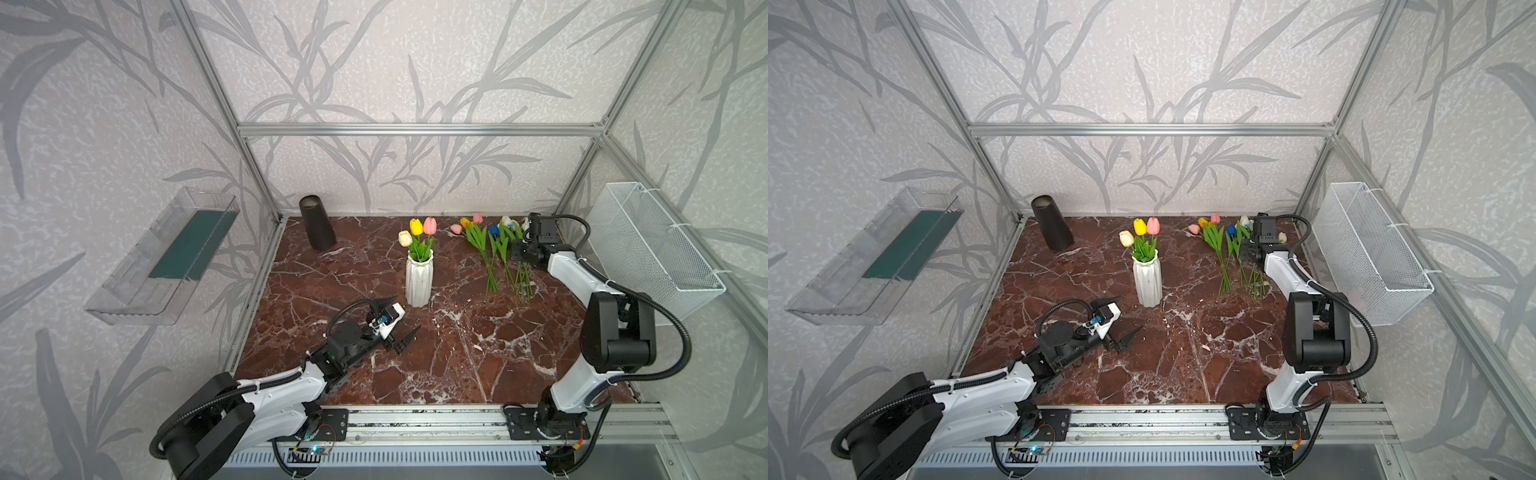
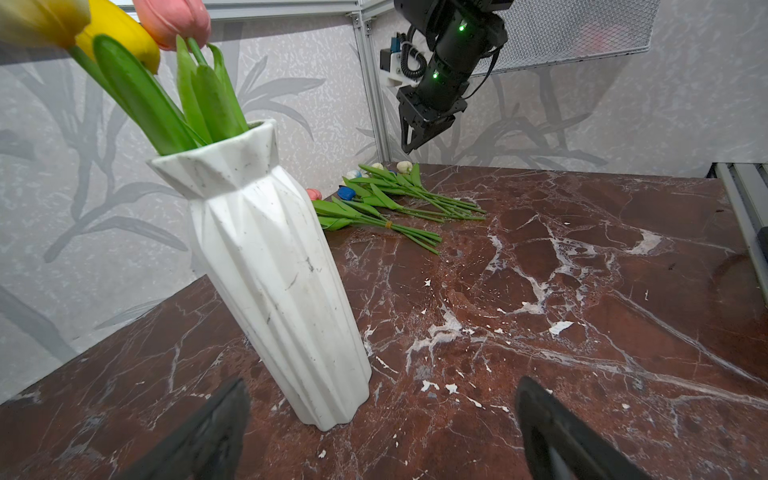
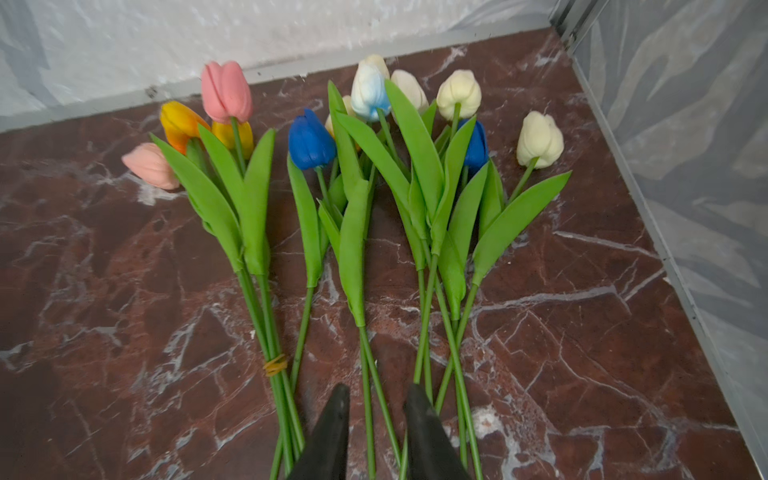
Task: Arrange the flowers into the vase
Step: 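Lower the right gripper onto a white tulip stem in the pile and grasp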
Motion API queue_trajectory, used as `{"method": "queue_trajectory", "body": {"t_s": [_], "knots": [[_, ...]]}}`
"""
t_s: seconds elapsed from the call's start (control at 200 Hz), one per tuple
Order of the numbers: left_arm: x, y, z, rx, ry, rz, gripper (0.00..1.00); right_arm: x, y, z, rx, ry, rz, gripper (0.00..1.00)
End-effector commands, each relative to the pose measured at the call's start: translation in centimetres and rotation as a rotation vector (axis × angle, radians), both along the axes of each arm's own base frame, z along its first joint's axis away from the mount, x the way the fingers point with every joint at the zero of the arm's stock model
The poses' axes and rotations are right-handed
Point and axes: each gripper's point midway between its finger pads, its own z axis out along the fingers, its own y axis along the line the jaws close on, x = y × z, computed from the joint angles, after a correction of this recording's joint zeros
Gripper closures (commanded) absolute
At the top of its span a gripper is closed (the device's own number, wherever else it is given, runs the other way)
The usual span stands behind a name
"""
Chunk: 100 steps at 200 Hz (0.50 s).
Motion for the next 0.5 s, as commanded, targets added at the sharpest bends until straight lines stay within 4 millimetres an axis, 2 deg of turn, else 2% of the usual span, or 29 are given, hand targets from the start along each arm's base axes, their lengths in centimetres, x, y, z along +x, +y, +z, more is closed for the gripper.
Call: {"method": "queue_trajectory", "body": {"t_s": [0.0,0.12,0.28,0.495], "knots": [[0.2,-0.3,0.5,0.000,-0.026,-0.004,0.01,-1.0,0.8,-2.5,-0.007,0.180,0.050,0.74],[0.0,-0.3,0.7,-0.003,-0.027,-0.013,0.01,-0.6,-0.3,-4.3,-0.044,0.267,0.008,0.74],[0.1,-0.3,0.6,0.008,-0.032,-0.006,0.01,-0.3,-1.7,-4.9,-0.043,0.267,-0.072,0.74],[0.1,-0.4,0.5,0.012,-0.027,-0.012,0.01,-0.3,-3.1,-6.6,-0.025,0.324,-0.124,0.76]]}}
